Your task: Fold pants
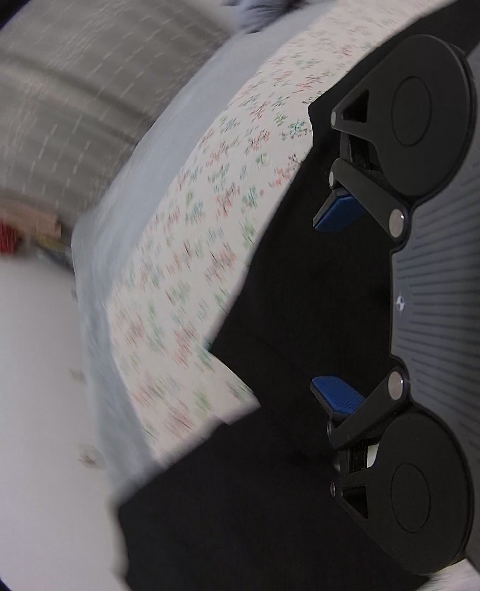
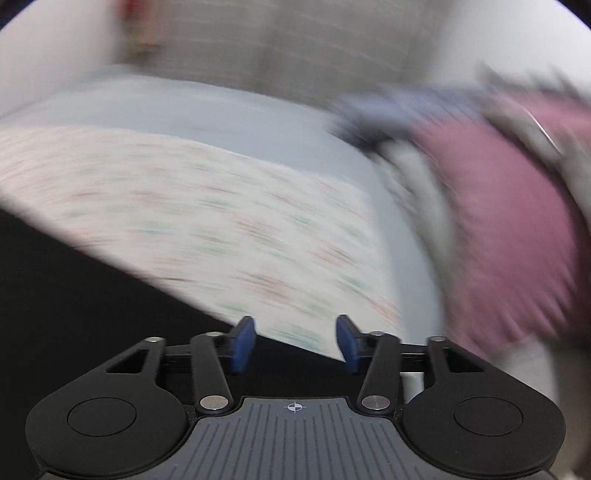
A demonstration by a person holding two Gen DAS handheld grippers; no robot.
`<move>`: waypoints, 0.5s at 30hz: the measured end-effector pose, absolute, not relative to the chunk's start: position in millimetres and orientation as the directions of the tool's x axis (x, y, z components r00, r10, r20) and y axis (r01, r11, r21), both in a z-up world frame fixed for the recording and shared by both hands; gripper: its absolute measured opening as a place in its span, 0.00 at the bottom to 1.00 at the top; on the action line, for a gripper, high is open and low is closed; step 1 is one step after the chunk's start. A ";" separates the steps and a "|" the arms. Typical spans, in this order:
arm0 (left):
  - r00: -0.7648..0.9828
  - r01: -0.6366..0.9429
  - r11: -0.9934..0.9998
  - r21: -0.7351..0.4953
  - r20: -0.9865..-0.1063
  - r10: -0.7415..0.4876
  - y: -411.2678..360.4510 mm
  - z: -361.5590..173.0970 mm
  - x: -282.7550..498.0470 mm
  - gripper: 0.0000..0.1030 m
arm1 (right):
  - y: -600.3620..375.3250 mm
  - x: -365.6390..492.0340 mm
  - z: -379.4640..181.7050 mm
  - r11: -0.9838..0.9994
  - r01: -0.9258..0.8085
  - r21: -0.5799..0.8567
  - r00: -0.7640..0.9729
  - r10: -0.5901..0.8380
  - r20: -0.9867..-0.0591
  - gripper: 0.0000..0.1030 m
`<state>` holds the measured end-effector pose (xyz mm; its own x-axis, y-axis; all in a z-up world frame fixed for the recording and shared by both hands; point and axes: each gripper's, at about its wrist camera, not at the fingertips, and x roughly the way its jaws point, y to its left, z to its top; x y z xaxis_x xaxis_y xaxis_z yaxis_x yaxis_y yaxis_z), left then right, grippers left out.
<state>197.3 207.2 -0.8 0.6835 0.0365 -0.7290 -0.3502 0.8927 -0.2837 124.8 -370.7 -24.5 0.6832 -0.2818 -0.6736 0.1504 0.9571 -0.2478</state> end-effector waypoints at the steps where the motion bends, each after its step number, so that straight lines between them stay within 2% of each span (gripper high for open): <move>1: 0.675 -0.378 0.872 -0.311 -0.737 0.030 211.8 -3.2 189.3 0.96 | -347.8 125.7 -24.8 0.964 0.075 -0.253 0.698 -0.232 -0.677 0.51; 4: 0.687 -0.417 0.824 -0.383 -0.727 0.010 224.0 -14.0 164.8 0.96 | -273.8 125.9 -29.6 0.944 -0.163 -0.288 0.721 -0.085 -0.688 0.51; 8: 0.654 -0.417 0.855 -0.307 -0.755 0.048 228.8 -27.7 159.4 0.96 | -178.2 112.6 -37.8 0.863 -0.413 -0.290 0.705 0.101 -0.702 0.49; 10: 0.650 -0.431 0.842 -0.324 -0.759 0.041 234.8 -31.1 158.9 0.98 | -140.4 102.1 -47.0 0.806 -0.510 -0.300 0.675 0.159 -0.721 0.46; 15: 0.648 -0.457 0.829 -0.324 -0.759 0.060 235.4 -34.2 174.6 1.00 | -110.2 90.0 -63.0 0.788 -0.570 -0.232 0.612 0.219 -0.760 0.44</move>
<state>174.6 235.4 -34.2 0.6483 0.0602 -0.7590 -0.4566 0.8285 -0.3242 90.0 -110.2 -63.0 0.6117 0.2187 -0.7603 -0.5701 0.7882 -0.2320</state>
